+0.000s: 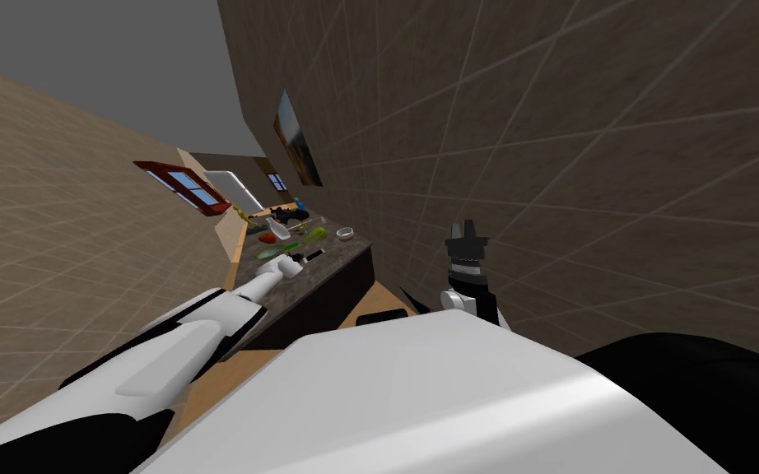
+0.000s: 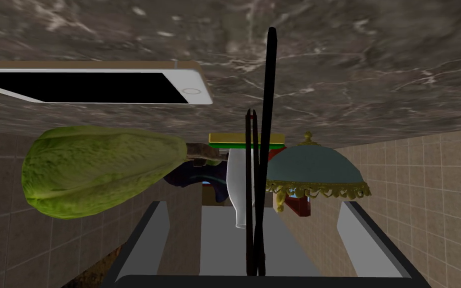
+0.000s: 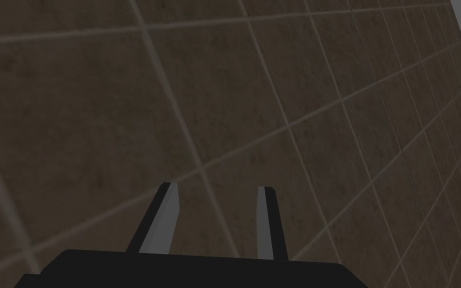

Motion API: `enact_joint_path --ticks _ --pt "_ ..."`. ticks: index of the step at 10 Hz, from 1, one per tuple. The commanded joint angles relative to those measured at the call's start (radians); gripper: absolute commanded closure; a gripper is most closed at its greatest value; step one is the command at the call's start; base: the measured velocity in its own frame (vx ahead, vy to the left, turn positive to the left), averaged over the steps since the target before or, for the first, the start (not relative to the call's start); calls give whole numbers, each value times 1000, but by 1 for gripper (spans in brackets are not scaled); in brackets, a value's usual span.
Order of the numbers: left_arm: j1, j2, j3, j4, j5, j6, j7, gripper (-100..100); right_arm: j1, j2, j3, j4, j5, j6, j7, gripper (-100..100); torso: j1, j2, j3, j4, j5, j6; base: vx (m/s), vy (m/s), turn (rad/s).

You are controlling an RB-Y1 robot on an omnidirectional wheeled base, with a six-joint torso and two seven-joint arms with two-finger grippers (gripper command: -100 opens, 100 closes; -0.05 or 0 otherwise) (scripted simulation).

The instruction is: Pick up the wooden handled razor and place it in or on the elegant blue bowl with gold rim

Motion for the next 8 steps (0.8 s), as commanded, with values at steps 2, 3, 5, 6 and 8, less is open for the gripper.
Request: enact_joint_path --ticks 2,3,5,6,8 --pt "49 23 69 -6 3 -27 -36 -100 0 0 0 0 0 0 0 0 -1 0 0 0 0 0 41 -55 -85" --pt "80 39 104 -8 7 -47 -61 -100 0 0 0 0 0 0 0 0 -1 0 0 0 0 0 34 -42 -67" --pt "112 56 151 -10 12 -67 -86 -100 0 0 0 0 0 0 0 0 1 1 1 0 0 0 27 -34 -76" --pt "112 56 155 -10 12 -67 -86 -100 0 0 0 0 0 0 0 0 0 1 1 0 0 0 26 -28 -41" --pt "176 88 228 -13 20 -106 -136 -100 0 0 0 0 0 0 0 0 1 1 0 0 0 0 45 -45 -122"
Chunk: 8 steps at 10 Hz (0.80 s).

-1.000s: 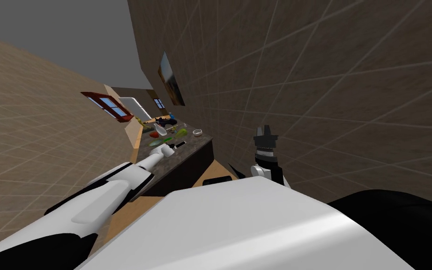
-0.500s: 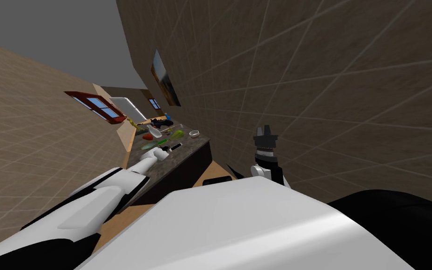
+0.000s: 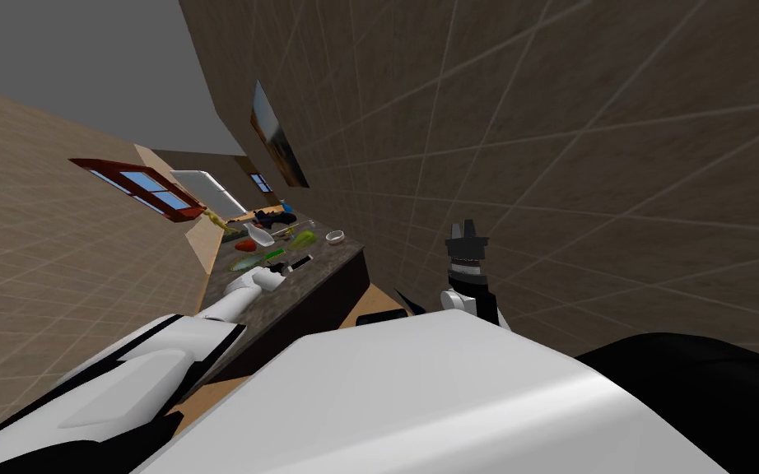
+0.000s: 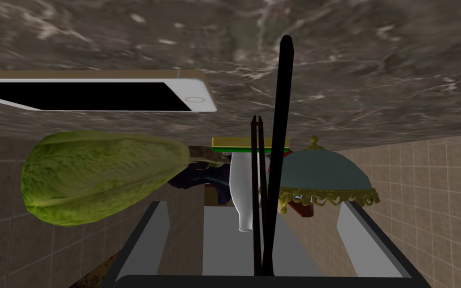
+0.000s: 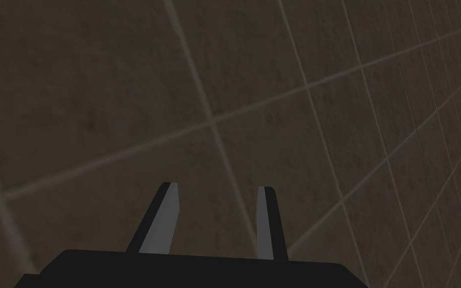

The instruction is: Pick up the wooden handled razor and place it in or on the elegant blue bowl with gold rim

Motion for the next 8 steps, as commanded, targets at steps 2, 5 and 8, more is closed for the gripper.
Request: enact_joint_path --ticks 2,5,8 --pt "-4 7 27 33 21 -27 -35 -100 0 0 0 0 0 0 0 0 0 0 0 0 0 0 24 -30 -5" --pt "60 40 103 30 30 -66 -85 -100 0 0 0 0 0 0 0 0 3 2 1 1 0 0 24 -21 -80" --pt "60 40 113 30 30 -66 -85 -100 0 0 0 0 0 0 0 0 2 2 1 0 0 0 18 -20 -11"
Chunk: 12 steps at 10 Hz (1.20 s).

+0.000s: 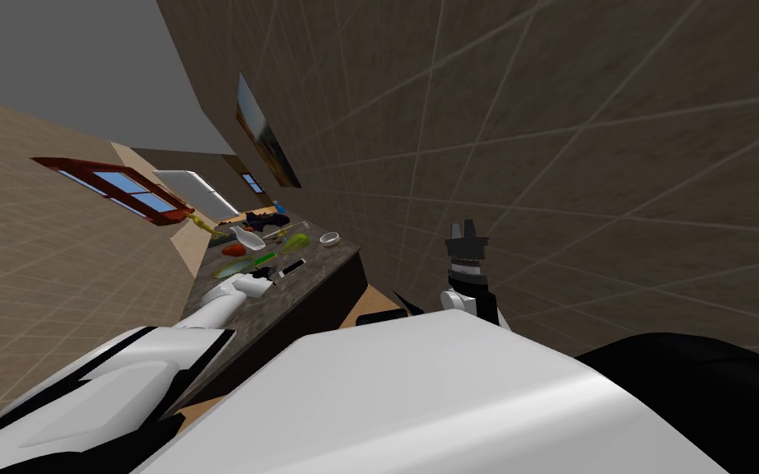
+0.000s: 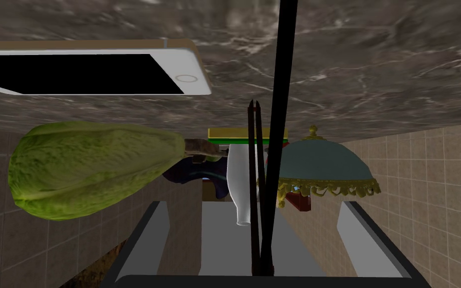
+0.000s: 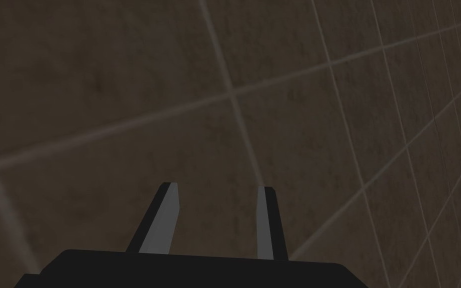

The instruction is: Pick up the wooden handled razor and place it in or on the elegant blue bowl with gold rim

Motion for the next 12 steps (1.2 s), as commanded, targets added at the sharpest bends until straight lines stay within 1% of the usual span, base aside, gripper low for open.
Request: enact_joint_path --ticks 1,2,6,7,8,9,10,11,12 --pt "0 0 0 0 0 0 0 -100 0 0 0 0 0 0 0 0 0 0 0 0 0 0 0 0 0" --pt "0 0 0 -2 1 2 0 100 0 0 0 0 0 0 0 0 0 0 0 0 0 0 0 0 0" --pt "0 1 0 -2 0 2 0 100 0 0 0 0 0 0 0 0 1 0 0 0 1 0 0 0 3" --pt "0 1 0 -2 0 2 0 0 0 0 0 0 0 0 0 0 1 0 0 0 1 0 0 0 0" --pt "-23 -12 -40 -20 -3 32 27 100 0 0 0 0 0 0 0 0 1 0 0 0 1 0 -19 25 84" --pt "-55 -29 -75 -18 -8 51 52 100 0 0 0 0 0 0 0 0 2 1 0 0 1 0 -54 58 129" --pt "-55 -29 -83 -18 -8 51 52 100 0 0 0 0 0 0 0 0 4 2 1 0 2 0 -47 49 48" --pt "-87 -45 -127 -16 -12 71 77 100 0 0 0 0 0 0 0 0 4 3 1 0 2 0 -42 47 112" --pt "-87 -45 -127 -16 -12 71 77 100 0 0 0 0 0 0 0 0 4 3 1 -1 4 0 -29 29 24"
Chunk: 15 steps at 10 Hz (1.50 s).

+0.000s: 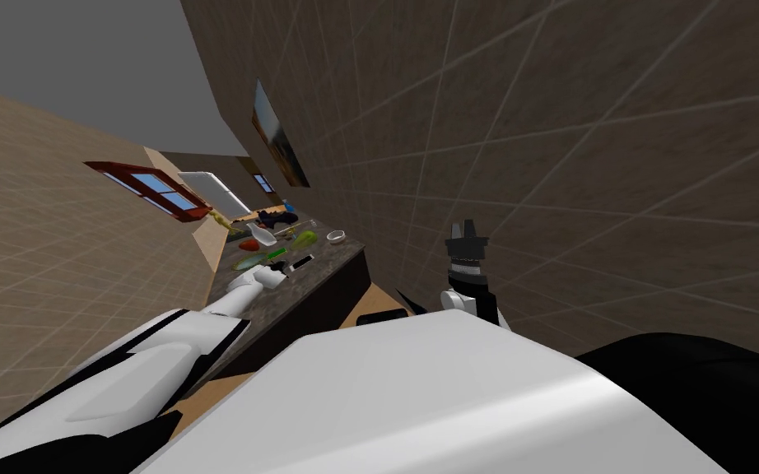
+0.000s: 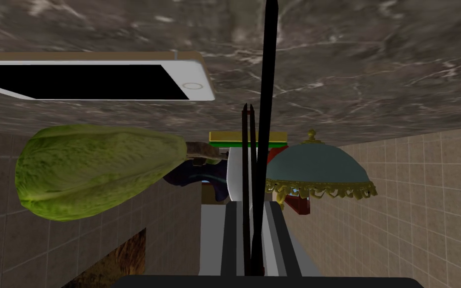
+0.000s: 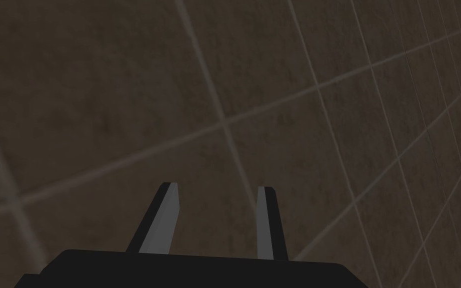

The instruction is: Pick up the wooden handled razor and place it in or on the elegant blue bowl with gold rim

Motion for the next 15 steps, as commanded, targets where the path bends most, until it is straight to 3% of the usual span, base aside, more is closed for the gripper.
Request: enact_joint_path --ticks 1,2,3,4,5,6,7,8,11,14,15 --pt "-30 -14 -50 -9 2 29 26 100 0 0 0 0 0 0 0 0 0 0 0 0 0 0 -37 33 82" --pt "-62 -31 -79 -7 -2 48 51 100 0 0 0 0 0 0 0 0 0 0 0 0 1 0 -50 47 147" --pt "-62 -31 -94 -7 -2 48 51 100 0 0 0 0 0 0 0 0 1 1 0 0 1 0 -33 38 41" --pt "-94 -47 -133 -6 -6 68 76 100 0 0 0 0 0 0 0 0 1 0 0 -1 1 0 -33 45 84" --pt "-94 -47 -137 -6 -6 68 76 100 0 0 0 0 0 0 0 0 1 0 0 -1 1 0 -25 38 30" --pt "-126 -63 -177 -4 -11 88 101 100 0 0 0 0 0 0 0 0 0 -1 -1 -1 1 0 -29 36 90" --pt "-126 -63 -180 -4 -11 88 101 100 0 0 0 0 0 0 0 0 0 -1 -1 -1 1 0 -24 24 45" --pt "-157 -80 -221 -2 -15 108 126 100 0 0 0 0 0 0 0 0 0 -1 -1 -1 1 0 -33 42 95" --pt "-221 -112 -301 1 -24 147 176 100 0 0 0 0 0 0 0 0 1 0 0 -1 1 0 -40 51 88" --pt "-227 -118 -307 18 -25 136 174 100 0 0 0 0 0 0 0 0 -1 -1 -1 -1 1 0 -9 13 8" --pt "-226 -117 -308 14 -25 140 175 0 0 0 0 0 0 0 0 0 -2 -2 -1 -1 1 0 0 0 0"
